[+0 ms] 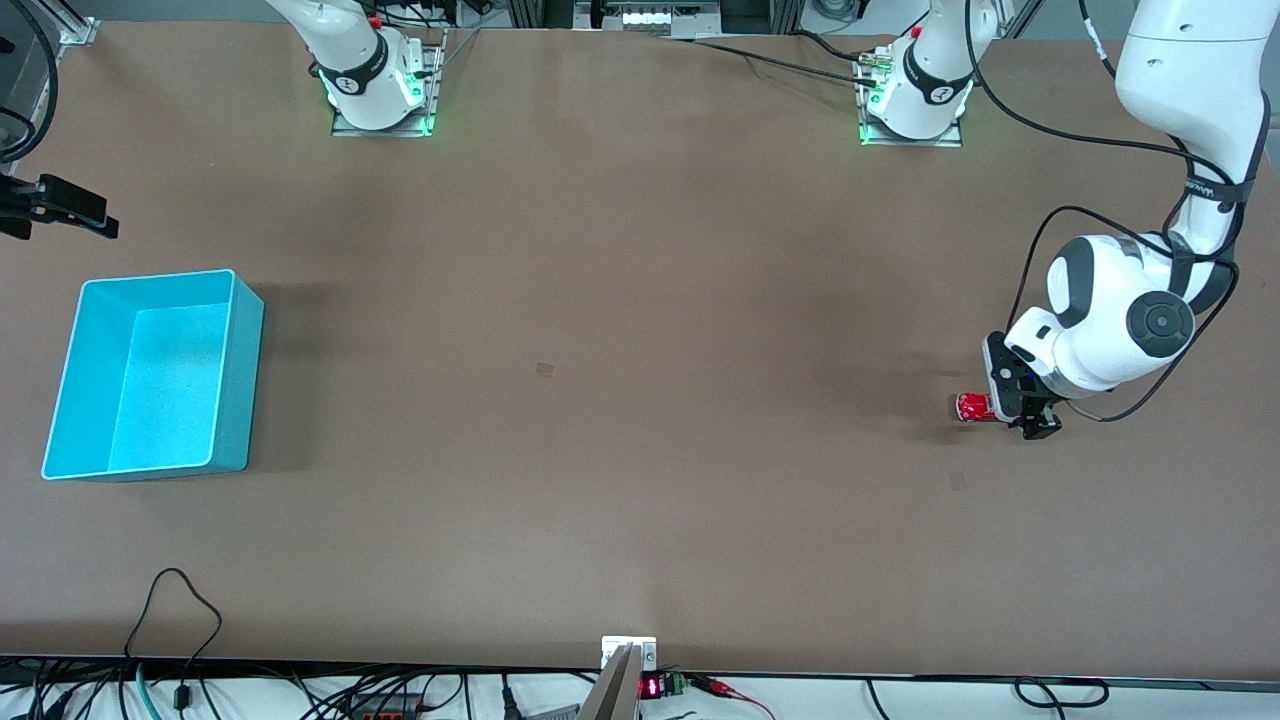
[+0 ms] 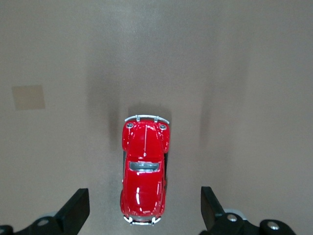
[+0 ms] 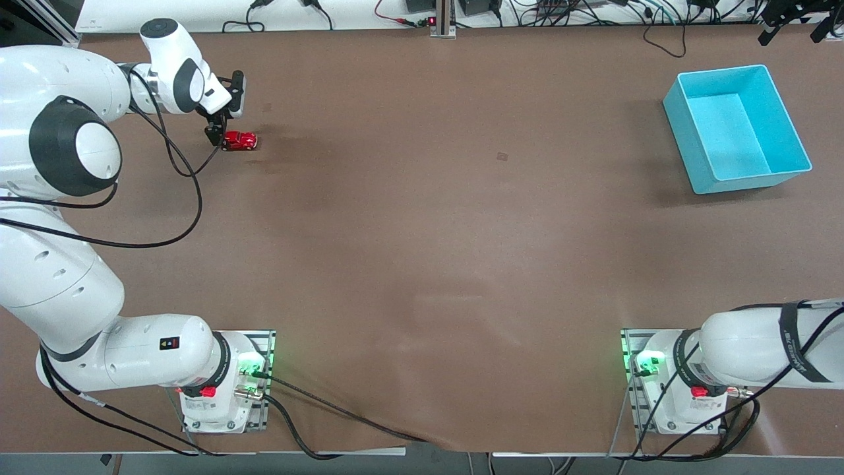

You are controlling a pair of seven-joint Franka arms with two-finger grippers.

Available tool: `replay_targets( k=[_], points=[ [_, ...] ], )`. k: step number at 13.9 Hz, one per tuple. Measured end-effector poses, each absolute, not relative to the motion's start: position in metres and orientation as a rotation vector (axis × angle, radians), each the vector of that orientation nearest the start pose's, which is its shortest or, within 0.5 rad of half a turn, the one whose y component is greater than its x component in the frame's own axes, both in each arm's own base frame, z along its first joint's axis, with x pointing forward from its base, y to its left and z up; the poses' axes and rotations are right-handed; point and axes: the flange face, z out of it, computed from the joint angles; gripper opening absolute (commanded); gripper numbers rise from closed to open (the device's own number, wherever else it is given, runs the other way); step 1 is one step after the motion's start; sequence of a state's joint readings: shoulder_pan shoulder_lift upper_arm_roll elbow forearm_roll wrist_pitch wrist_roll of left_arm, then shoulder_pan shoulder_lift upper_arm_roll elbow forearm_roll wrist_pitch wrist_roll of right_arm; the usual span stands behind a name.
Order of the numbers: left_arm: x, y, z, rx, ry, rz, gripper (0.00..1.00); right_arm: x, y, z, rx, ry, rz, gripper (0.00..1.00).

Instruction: Wind red beetle toy and store in blue box

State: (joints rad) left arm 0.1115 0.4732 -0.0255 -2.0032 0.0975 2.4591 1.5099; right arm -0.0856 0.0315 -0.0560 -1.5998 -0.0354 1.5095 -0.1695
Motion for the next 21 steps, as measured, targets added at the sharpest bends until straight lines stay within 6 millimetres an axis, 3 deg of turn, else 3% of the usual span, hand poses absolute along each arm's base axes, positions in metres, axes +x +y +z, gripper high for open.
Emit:
replay_targets(
  k=[3,4,7,9,13,21],
  points=[
    [0.604,0.052,0.207,-2.258,2.126,0.038,0.99,0.549,-0.082,0.589,-3.153,-0.044,0.198,1.00],
    [0.603,0.052,0.202,-2.258,2.127,0.037,0.94,0.549,-0.082,0.589,-3.153,-0.044,0.198,1.00],
    [0.603,0.052,0.193,-2.257,2.130,0.035,0.50,0.549,-0.082,0.589,-3.153,-0.043,0.198,1.00],
    [0.602,0.052,0.190,-2.257,2.132,0.036,0.27,0.549,-0.081,0.589,-3.153,-0.037,0.198,1.00],
    [0.602,0.052,0.191,-2.256,2.132,0.035,0.19,0.550,-0.080,0.588,-3.143,-0.035,0.197,1.00],
    [0.602,0.054,0.190,-2.259,2.129,0.036,0.17,0.550,-0.079,0.587,-3.136,-0.034,0.198,1.00]
  ],
)
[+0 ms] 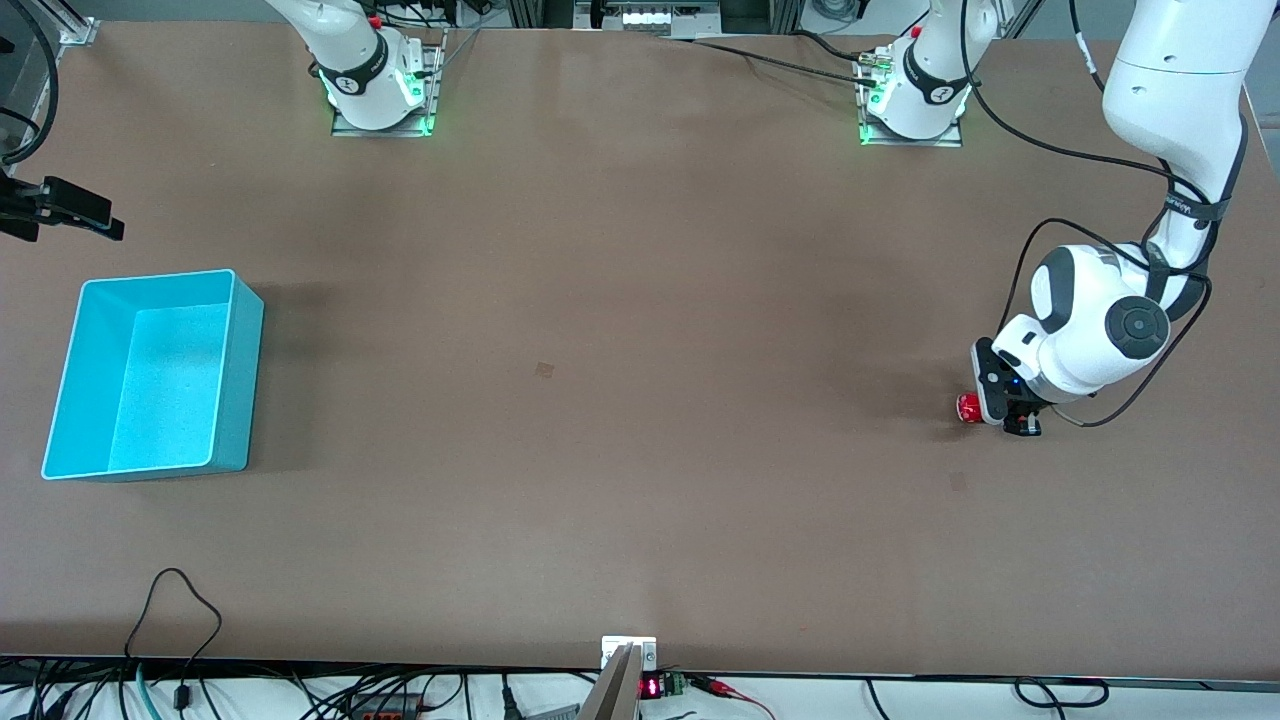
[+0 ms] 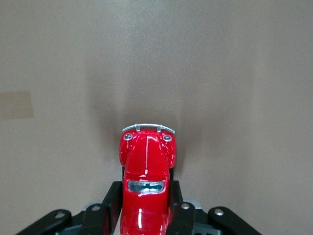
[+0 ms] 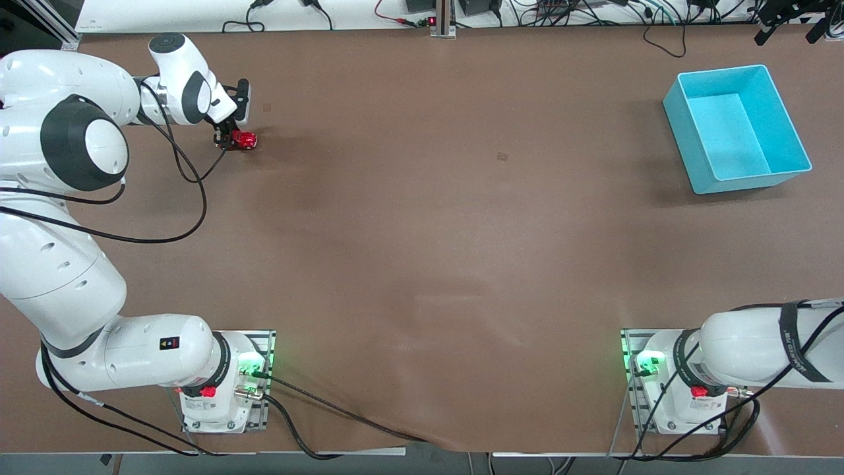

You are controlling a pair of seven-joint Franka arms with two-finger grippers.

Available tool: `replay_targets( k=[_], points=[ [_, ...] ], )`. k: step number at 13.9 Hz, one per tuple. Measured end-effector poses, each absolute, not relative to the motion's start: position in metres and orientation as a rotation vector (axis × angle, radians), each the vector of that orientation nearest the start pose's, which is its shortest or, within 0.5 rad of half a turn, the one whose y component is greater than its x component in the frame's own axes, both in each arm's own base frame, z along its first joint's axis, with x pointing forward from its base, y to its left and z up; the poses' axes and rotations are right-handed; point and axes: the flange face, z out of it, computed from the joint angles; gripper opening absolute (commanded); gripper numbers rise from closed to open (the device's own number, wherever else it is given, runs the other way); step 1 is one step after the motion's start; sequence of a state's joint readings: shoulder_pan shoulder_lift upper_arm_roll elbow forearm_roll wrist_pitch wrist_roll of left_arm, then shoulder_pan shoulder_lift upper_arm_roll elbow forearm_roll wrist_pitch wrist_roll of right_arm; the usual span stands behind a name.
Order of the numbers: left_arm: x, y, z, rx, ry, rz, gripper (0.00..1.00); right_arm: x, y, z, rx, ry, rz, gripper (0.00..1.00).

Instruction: Wind red beetle toy and store in blue box

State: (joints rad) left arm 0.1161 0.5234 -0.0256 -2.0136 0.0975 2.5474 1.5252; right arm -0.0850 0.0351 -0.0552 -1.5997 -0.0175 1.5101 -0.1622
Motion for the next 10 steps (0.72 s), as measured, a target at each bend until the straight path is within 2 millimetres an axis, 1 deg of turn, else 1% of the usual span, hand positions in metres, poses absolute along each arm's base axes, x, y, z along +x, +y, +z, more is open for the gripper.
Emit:
replay_targets(
  k=[2,3,8,10],
  points=[
    [0.601,0.063,0.191,-2.262,2.126,0.036,0.17,0.550,-0.079,0.586,-3.135,-0.034,0.199,1.00],
    [0.600,0.073,0.190,-2.257,2.132,0.037,0.17,0.550,-0.079,0.586,-3.135,-0.034,0.199,1.00],
    [0.593,0.139,0.190,-2.245,2.137,0.034,0.17,0.551,-0.079,0.586,-3.135,-0.034,0.199,1.00],
    [0.591,0.157,0.190,-2.234,2.146,0.033,0.17,0.551,-0.079,0.586,-3.135,-0.034,0.199,1.00]
  ],
)
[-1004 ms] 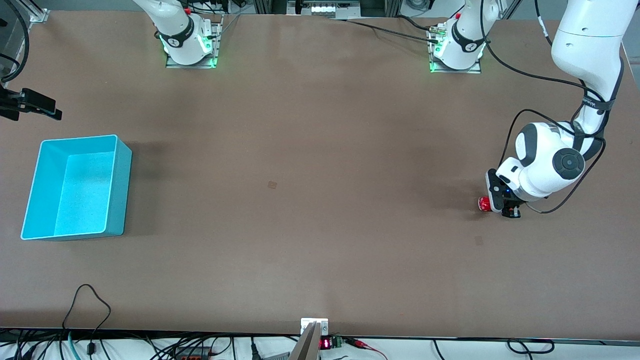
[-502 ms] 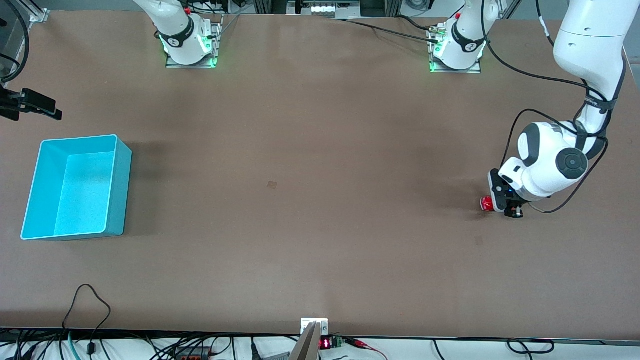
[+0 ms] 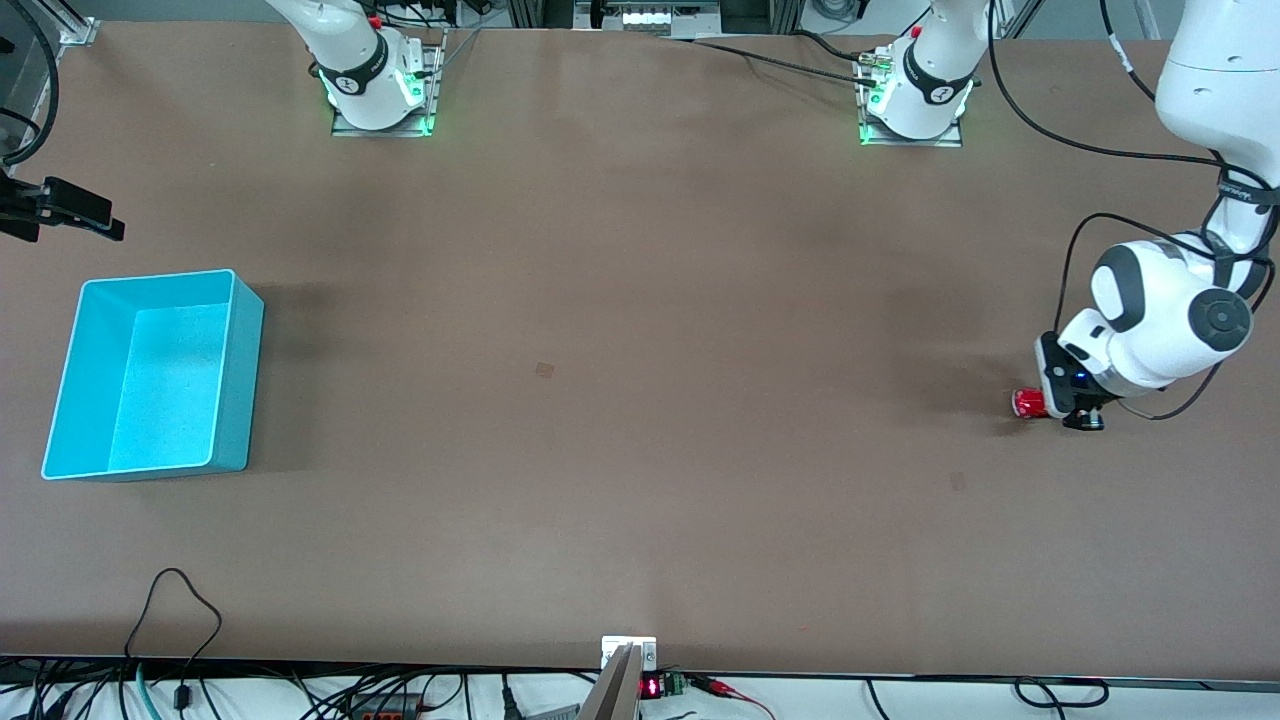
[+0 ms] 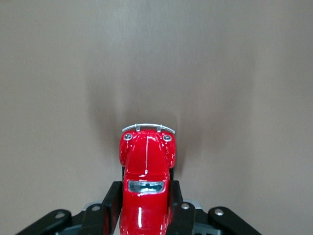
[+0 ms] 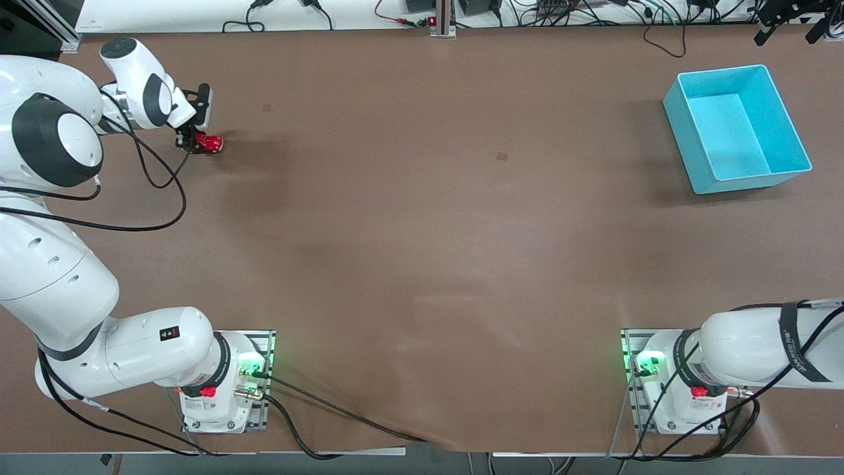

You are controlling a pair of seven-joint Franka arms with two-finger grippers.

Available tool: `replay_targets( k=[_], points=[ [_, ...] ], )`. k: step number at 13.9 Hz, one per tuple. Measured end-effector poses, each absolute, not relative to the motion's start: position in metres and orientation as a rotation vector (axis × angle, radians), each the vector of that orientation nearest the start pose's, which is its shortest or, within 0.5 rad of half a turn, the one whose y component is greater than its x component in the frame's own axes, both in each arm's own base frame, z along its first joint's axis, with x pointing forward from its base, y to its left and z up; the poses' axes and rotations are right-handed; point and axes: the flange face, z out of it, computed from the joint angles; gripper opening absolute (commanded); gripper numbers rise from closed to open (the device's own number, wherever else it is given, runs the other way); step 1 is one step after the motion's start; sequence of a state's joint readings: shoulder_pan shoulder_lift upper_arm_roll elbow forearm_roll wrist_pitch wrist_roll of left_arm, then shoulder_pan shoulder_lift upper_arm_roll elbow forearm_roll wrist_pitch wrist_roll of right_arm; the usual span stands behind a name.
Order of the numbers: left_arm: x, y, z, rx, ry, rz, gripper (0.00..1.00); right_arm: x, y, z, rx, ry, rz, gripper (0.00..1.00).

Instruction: Wind red beetle toy and store in blue box

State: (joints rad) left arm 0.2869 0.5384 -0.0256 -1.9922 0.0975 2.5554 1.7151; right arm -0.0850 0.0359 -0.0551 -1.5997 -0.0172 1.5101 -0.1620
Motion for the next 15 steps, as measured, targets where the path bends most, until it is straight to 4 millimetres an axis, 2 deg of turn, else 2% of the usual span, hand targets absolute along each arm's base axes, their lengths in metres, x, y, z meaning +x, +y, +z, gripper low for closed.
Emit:
replay_targets(
  k=[1,2,3,4,6,9,12,15],
  points=[
    [0.590,0.163,0.190,-2.234,2.143,0.032,0.20,0.551,-0.079,0.586,-3.135,-0.035,0.199,1.00],
    [0.590,0.165,0.190,-2.236,2.141,0.031,0.43,0.551,-0.079,0.586,-3.135,-0.035,0.199,1.00],
    [0.590,0.166,0.190,-2.237,2.140,0.031,0.89,0.551,-0.078,0.586,-3.135,-0.036,0.199,1.00],
    [0.590,0.167,0.190,-2.237,2.139,0.031,1.00,0.551,-0.078,0.586,-3.135,-0.037,0.199,1.00],
    [0.592,0.168,0.190,-2.237,2.137,0.029,1.00,0.551,-0.077,0.586,-3.135,-0.039,0.199,1.00],
    [0.600,0.169,0.201,-2.230,2.130,0.020,1.00,0.551,-0.077,0.586,-3.135,-0.041,0.199,1.00],
    [0.605,0.165,0.223,-2.259,2.122,0.035,1.00,0.551,-0.077,0.586,-3.135,-0.041,0.200,1.00],
    [0.601,0.166,0.253,-2.329,2.077,0.070,1.00,0.551,-0.077,0.586,-3.135,-0.041,0.200,1.00]
  ],
)
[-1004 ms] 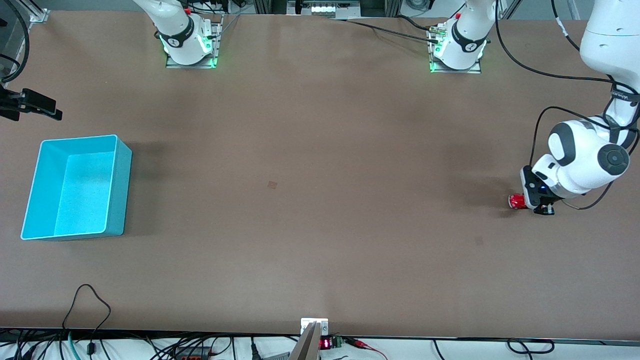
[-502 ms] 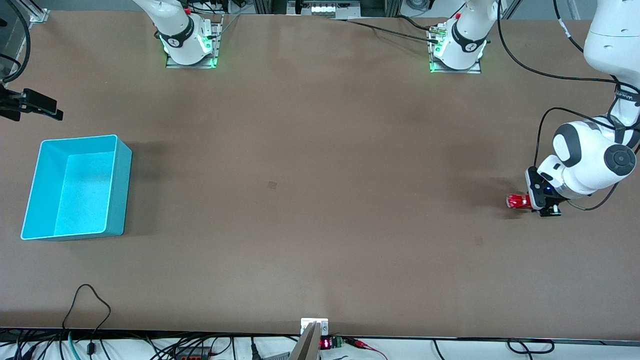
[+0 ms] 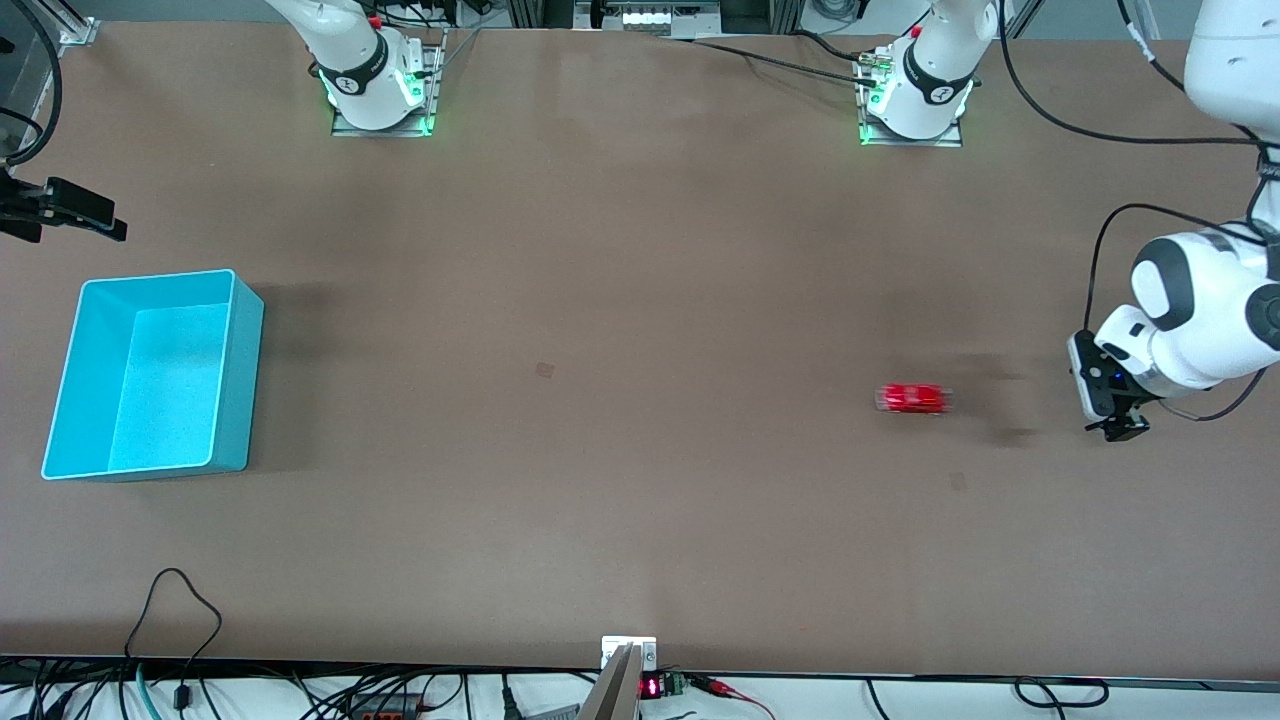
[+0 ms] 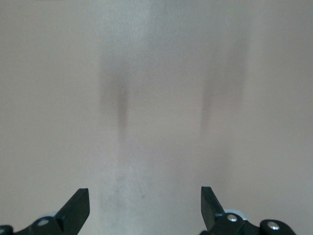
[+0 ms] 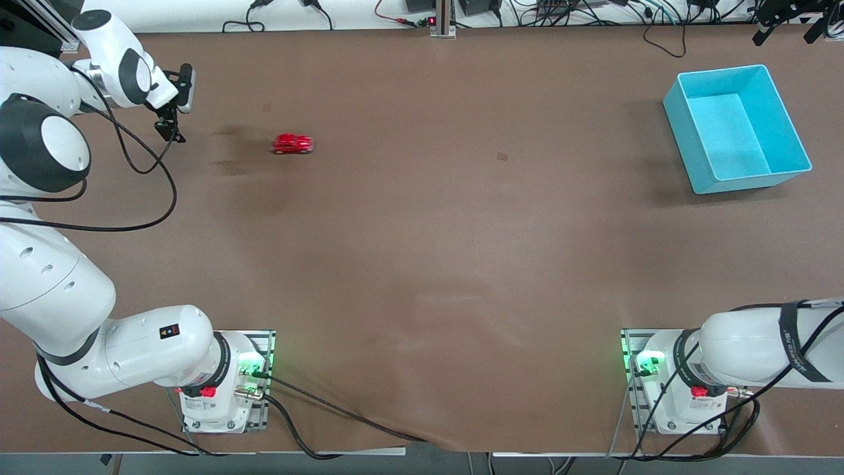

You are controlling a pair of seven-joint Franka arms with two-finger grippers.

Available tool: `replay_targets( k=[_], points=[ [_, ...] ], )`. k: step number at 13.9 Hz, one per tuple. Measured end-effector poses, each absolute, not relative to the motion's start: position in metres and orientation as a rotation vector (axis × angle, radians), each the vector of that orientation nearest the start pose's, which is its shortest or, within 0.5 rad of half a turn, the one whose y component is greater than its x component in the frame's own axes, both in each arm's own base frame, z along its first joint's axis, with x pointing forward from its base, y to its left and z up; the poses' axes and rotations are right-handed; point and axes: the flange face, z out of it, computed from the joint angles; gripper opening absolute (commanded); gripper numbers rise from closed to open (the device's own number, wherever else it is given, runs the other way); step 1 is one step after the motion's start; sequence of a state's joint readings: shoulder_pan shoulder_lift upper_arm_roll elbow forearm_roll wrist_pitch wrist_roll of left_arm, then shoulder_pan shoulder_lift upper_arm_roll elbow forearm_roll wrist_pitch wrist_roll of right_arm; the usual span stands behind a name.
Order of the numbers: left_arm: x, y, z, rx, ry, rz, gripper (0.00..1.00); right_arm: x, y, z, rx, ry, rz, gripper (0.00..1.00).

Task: Wind red beetle toy and store in blue box
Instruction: 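Raise and withdraw the left gripper as the car rolls toward the box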

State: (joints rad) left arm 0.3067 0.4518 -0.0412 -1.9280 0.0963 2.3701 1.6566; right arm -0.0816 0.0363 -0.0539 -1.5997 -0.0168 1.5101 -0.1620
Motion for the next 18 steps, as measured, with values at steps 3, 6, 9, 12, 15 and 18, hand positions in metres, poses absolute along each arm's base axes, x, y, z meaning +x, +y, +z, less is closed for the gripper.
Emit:
replay_targets(
  k=[3,6,9,12,15,18],
  points=[
    [0.593,0.167,0.284,-2.436,1.994,0.123,1.00,0.551,-0.077,0.586,-3.135,-0.041,0.200,1.00],
    [0.584,0.166,0.317,-2.525,1.907,0.167,1.00,0.551,-0.077,0.586,-3.135,-0.041,0.201,1.00],
    [0.576,0.165,0.342,-2.612,1.804,0.203,1.00,0.551,-0.077,0.585,-3.135,-0.041,0.201,1.00],
    [0.567,0.162,0.356,-2.723,1.660,0.257,1.00,0.552,-0.077,0.584,-3.134,-0.041,0.206,1.00],
    [0.559,0.155,0.374,-2.812,1.509,0.297,1.00,0.553,-0.077,0.582,-3.133,-0.041,0.213,1.00],
    [0.553,0.136,0.394,-2.911,1.316,0.369,1.00,0.553,-0.077,0.580,-3.132,-0.041,0.222,1.00]
  ],
)
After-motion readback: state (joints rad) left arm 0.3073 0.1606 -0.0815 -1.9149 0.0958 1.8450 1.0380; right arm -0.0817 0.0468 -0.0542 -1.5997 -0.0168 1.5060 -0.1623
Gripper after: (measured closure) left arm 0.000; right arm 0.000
